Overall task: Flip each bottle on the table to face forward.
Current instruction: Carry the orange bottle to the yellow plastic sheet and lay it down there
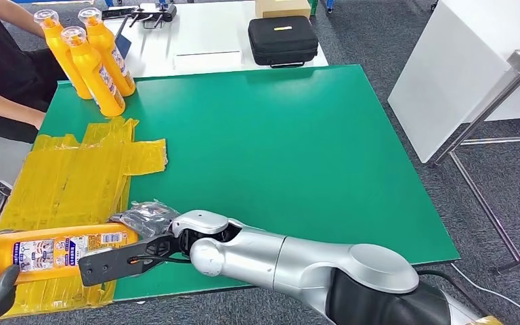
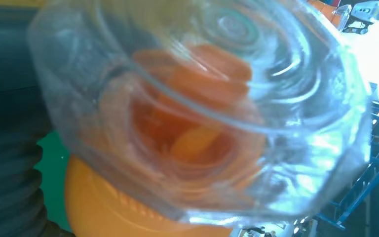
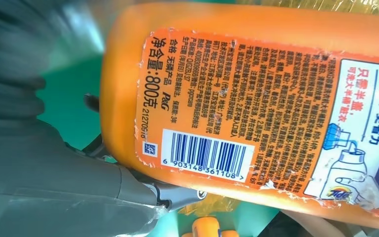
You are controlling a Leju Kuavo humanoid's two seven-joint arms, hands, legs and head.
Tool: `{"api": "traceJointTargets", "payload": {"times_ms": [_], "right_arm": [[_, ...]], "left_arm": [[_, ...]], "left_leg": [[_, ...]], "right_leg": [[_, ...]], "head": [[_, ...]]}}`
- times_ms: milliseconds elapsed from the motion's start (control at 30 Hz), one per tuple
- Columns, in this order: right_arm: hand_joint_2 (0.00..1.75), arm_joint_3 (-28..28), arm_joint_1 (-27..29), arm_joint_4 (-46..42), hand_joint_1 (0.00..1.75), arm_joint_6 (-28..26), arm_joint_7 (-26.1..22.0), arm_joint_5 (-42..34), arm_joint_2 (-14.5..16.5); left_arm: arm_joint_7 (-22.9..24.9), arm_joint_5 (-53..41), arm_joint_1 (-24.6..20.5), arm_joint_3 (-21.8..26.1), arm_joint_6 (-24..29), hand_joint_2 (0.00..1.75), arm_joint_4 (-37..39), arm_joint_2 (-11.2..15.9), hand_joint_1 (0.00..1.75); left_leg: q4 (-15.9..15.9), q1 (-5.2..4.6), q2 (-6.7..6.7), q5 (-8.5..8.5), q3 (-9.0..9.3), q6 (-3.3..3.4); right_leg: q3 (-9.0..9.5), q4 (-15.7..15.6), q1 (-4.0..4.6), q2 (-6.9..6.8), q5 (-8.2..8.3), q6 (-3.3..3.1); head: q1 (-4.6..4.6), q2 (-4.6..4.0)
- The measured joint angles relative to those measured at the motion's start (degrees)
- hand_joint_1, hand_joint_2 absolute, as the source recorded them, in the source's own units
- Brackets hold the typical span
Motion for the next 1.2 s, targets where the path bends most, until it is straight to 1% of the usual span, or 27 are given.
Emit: {"api": "traceJointTargets", "payload": {"times_ms": [33,67,133,200,233,300,367,433,500,567,633,700,800,867,967,1000,1033,1067,1133,1167,1200], "right_arm": [[0.44,0.01,-0.05,-0.13,0.00,-0.05,-0.05,-0.06,-0.09],[0.00,0.04,-0.13,-0.25,0.00,-0.13,-0.16,-0.30,-0.21],[0.00,0.27,-0.37,-0.62,0.00,-0.65,-0.55,-1.89,-0.80],[0.00,0.75,-0.91,-1.32,0.00,-1.67,-0.86,-5.38,-2.35],[0.00,0.98,-1.44,-1.76,0.00,-2.41,-1.01,-7.72,-3.66],[0.00,1.28,-3.00,-2.64,0.00,-4.14,-1.40,-12.67,-7.00],[0.00,1.39,-4.96,-3.58,0.00,-6.11,-2.11,-17.00,-10.50],[0.00,1.51,-6.84,-4.69,0.00,-7.85,-3.16,-20.28,-13.73],[0.00,1.65,-8.08,-5.39,0.00,-8.98,-4.25,-22.23,-16.49],[0.00,1.73,-8.60,-5.56,0.00,-9.52,-4.99,-23.04,-18.69],[0.00,1.78,-8.85,-5.67,0.00,-10.04,-5.46,-23.23,-20.34],[0.00,1.78,-8.97,-5.80,0.00,-11.19,-5.83,-23.57,-21.57],[0.00,1.78,-9.26,-6.04,0.00,-13.09,-6.17,-25.41,-22.78],[0.00,1.78,-9.44,-6.12,0.00,-13.41,-6.18,-26.16,-23.03],[0.00,1.78,-9.45,-6.12,0.00,-13.42,-6.18,-26.25,-23.06],[0.00,1.78,-9.65,-6.17,0.00,-13.44,-6.17,-27.06,-23.29],[0.00,1.78,-10.12,-6.33,0.00,-13.51,-6.19,-28.66,-23.72],[0.00,1.78,-10.95,-6.68,0.00,-13.76,-6.18,-31.10,-24.36],[0.00,1.78,-13.15,-7.66,0.00,-14.61,-5.97,-35.37,-25.61],[0.00,1.78,-13.97,-8.12,0.00,-15.04,-5.80,-36.38,-25.99],[0.00,1.78,-14.45,-8.44,0.00,-15.35,-5.63,-36.58,-26.22]], "left_arm": [[-0.05,0.07,0.09,-0.01,0.04,1.75,-0.12,0.38,1.75],[-0.17,0.30,0.26,-0.01,0.14,1.75,-0.23,0.79,1.75],[-1.07,1.65,1.10,0.04,0.60,1.75,-0.61,2.17,1.75],[-2.91,4.11,3.34,1.01,1.55,1.75,-1.33,4.31,1.75],[-3.79,5.39,5.27,2.31,1.98,1.75,-1.81,5.43,1.75],[-4.84,6.98,10.47,6.42,2.10,1.75,-2.95,7.15,1.75],[-5.06,7.19,15.96,10.92,0.93,1.75,-4.41,7.84,1.75],[-5.10,6.86,19.87,14.52,-0.67,1.75,-5.75,7.94,1.75],[-5.12,6.58,21.50,16.63,-1.83,1.75,-6.43,7.94,1.75],[-5.12,7.09,21.76,17.16,-2.66,1.75,-6.53,8.02,1.75],[-5.12,8.67,21.64,17.13,-3.27,1.75,-6.39,8.68,1.75],[-5.12,10.91,21.92,17.48,-3.33,1.75,-6.24,10.04,1.75],[-5.12,13.91,24.88,19.77,-2.75,1.75,-6.60,12.25,1.75],[-5.12,14.52,26.10,20.73,-2.58,1.75,-6.83,12.80,1.75],[-5.12,14.54,26.15,20.79,-2.56,1.75,-6.86,12.80,1.75],[-5.13,14.81,26.78,21.63,-2.46,1.75,-7.08,13.07,1.75],[-5.13,15.23,28.13,23.29,-2.20,1.75,-7.55,13.51,1.75],[-5.14,15.65,30.81,26.19,-1.73,1.75,-8.54,13.97,1.75],[-5.14,16.20,37.85,33.13,-0.59,1.75,-11.34,14.61,1.75],[-5.14,16.19,40.79,35.78,-0.20,1.75,-12.61,14.63,1.75],[-5.14,16.05,42.69,37.46,0.00,1.75,-13.50,14.62,1.75]], "left_leg": [[0.00,0.00,0.00,0.00,0.00,0.00],[0.00,0.00,0.00,0.00,0.00,0.00],[0.00,0.01,0.00,0.00,0.00,-0.01],[0.00,0.01,0.00,0.00,0.00,-0.02],[0.00,0.02,0.00,0.00,0.00,-0.02],[0.00,0.01,-0.01,0.01,-0.02,-0.02],[0.01,0.00,-0.06,0.02,-0.03,-0.01],[0.02,-0.02,-0.16,0.02,-0.04,0.00],[0.03,-0.04,-0.32,0.02,-0.02,0.01],[0.03,-0.04,-0.43,0.03,-0.01,0.00],[0.02,-0.02,-0.45,0.05,-0.01,-0.03],[0.02,0.01,-0.46,0.08,0.00,-0.07],[0.02,0.05,-0.32,0.10,0.01,-0.11],[0.02,0.06,-0.25,0.10,0.02,-0.11],[0.02,0.06,-0.25,0.10,0.02,-0.11],[0.02,0.06,-0.25,0.10,0.01,-0.12],[0.02,0.06,-0.26,0.11,0.01,-0.12],[0.02,0.06,-0.26,0.11,0.00,-0.12],[0.01,0.06,-0.26,0.10,-0.01,-0.13],[0.01,0.06,-0.26,0.10,-0.01,-0.13],[0.01,0.06,-0.27,0.10,-0.01,-0.12]], "right_leg": [[0.01,0.00,0.00,0.00,0.00,0.00],[0.01,0.00,0.01,0.00,0.00,0.00],[0.03,0.01,0.02,0.01,0.01,0.00],[0.05,0.01,0.04,0.01,0.01,0.00],[0.06,0.02,0.04,0.01,0.01,0.00],[0.06,0.01,0.04,0.00,0.01,0.00],[0.07,0.01,0.02,-0.02,0.02,0.01],[0.10,-0.01,-0.01,-0.09,0.02,0.02],[0.17,-0.02,-0.01,-0.25,0.02,0.02],[0.21,-0.03,-0.01,-0.35,0.01,0.02],[0.20,-0.03,0.02,-0.36,0.01,0.02],[0.23,-0.01,0.04,-0.36,0.02,0.02],[0.20,0.02,0.05,-0.27,0.07,-0.04],[0.18,0.03,0.05,-0.23,0.11,-0.09],[0.18,0.03,0.05,-0.23,0.12,-0.10],[0.16,0.03,0.06,-0.23,0.12,-0.11],[0.16,0.03,0.06,-0.23,0.13,-0.13],[0.14,0.03,0.06,-0.23,0.13,-0.14],[0.14,0.02,0.06,-0.23,0.12,-0.15],[0.14,0.02,0.06,-0.23,0.12,-0.15],[0.15,0.02,0.06,-0.23,0.12,-0.16]], "head": [[0.01,0.00],[0.00,0.00],[0.00,0.00],[-0.01,0.00],[-0.01,0.00],[0.00,0.00],[0.01,0.00],[0.02,0.00],[0.03,0.00],[0.02,0.00],[0.02,0.00],[0.03,0.00],[0.02,0.00],[0.02,0.00],[0.02,0.00],[0.02,0.00],[0.01,0.00],[0.01,0.00],[0.01,0.00],[0.02,0.00],[0.02,0.00]]}}
